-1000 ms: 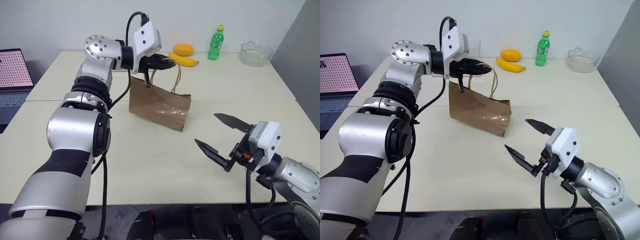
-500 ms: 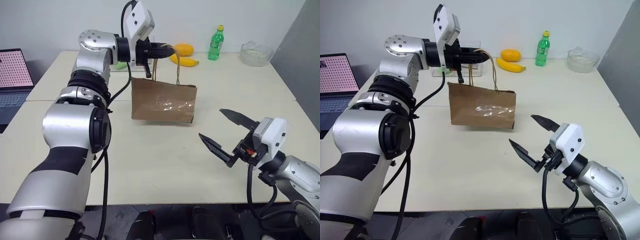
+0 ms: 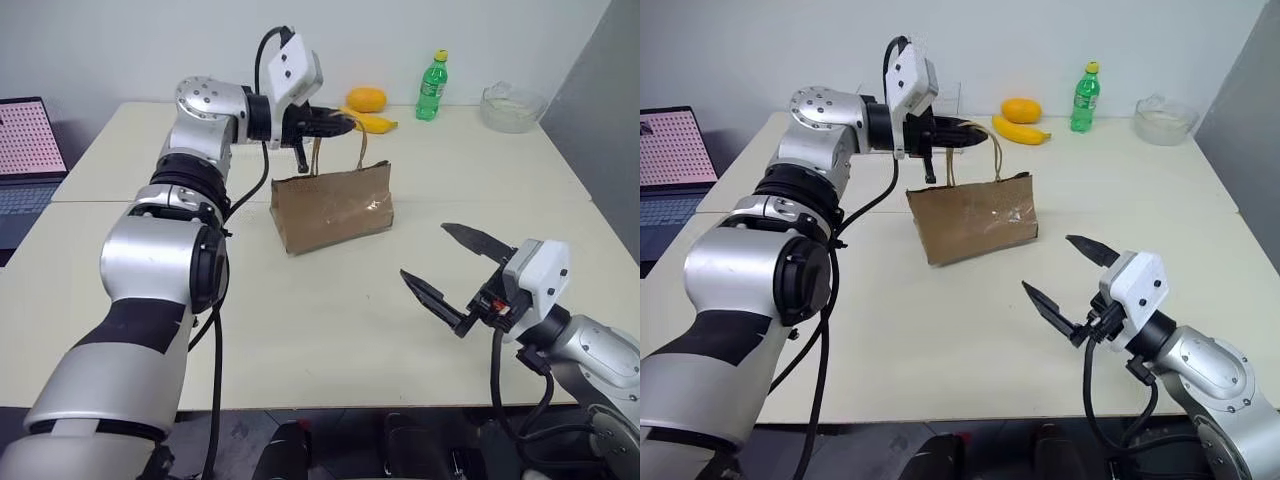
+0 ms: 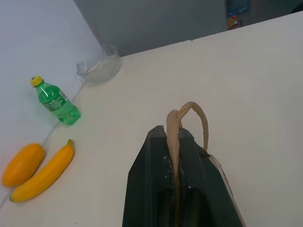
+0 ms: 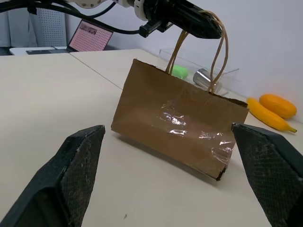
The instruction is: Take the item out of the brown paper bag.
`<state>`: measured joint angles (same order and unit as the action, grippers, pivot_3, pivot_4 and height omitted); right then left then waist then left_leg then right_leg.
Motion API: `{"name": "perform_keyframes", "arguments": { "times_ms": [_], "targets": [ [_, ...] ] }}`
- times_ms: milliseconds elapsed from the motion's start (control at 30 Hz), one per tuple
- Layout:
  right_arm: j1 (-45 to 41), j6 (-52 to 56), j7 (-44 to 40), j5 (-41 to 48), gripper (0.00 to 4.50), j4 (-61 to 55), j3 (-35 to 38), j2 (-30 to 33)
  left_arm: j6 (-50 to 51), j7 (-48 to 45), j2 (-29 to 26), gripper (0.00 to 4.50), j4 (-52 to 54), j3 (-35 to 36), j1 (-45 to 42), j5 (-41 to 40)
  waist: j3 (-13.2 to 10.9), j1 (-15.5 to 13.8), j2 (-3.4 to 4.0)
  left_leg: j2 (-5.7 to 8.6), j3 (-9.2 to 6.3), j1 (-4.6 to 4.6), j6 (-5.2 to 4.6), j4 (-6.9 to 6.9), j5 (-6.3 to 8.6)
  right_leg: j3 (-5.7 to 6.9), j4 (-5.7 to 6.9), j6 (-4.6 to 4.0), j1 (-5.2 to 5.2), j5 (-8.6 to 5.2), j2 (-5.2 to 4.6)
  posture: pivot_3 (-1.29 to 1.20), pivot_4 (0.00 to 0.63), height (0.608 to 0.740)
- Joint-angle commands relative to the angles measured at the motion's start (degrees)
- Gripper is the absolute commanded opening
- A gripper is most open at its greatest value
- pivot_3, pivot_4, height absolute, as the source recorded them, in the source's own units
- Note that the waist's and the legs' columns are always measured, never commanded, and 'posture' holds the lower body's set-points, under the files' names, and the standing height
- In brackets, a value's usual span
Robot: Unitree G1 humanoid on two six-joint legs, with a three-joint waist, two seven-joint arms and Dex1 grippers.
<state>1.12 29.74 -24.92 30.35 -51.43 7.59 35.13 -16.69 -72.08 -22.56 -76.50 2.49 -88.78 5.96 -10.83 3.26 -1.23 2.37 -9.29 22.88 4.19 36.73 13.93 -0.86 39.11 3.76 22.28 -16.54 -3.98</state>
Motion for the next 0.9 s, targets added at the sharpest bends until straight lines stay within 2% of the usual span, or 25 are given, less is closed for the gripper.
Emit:
{"name": "perform_keyframes", "arguments": {
  "times_ms": [33,333,800,900],
  "targets": [
    [0.2,0.1,0.2,-0.4,4.5,-2.7,-0.4,0.4,-3.2,2.2,-1.1,0.02,1.3,-0.7,-1.2,0.8,0.0,0.0,0.0,0.0,0.0,0.0,0.0,0.01,0.0,0.0,0.0,0.0,0.0,0.0,0.0,0.0,0.15,0.74],
    [-0.8,0.8,0.4,-1.0,4.5,-2.3,-2.0,0.5,-8.9,12.6,-2.0,0.02,0.7,-2.1,-1.3,4.0,0.0,0.0,0.0,0.0,0.0,0.0,0.0,0.02,0.0,0.0,0.01,0.01,0.0,0.0,0.0,0.0,0.15,0.74],
    [-3.0,2.1,1.1,-2.7,4.5,-1.5,-4.2,-0.3,-10.2,17.3,-2.2,0.02,0.0,-4.6,1.9,7.7,0.0,0.0,0.0,0.01,0.0,0.0,0.0,0.05,0.0,0.0,0.02,0.0,0.0,0.01,0.0,0.0,0.15,0.74],
    [-3.3,2.2,1.3,-3.0,4.5,-1.5,-4.7,-0.4,-10.1,19.8,-3.0,0.61,-0.2,-5.6,2.8,9.1,0.0,0.0,0.0,0.01,0.0,-0.01,0.0,0.08,0.0,-0.02,0.05,0.0,-0.01,0.02,0.0,0.0,0.15,0.74]
  ]
}}
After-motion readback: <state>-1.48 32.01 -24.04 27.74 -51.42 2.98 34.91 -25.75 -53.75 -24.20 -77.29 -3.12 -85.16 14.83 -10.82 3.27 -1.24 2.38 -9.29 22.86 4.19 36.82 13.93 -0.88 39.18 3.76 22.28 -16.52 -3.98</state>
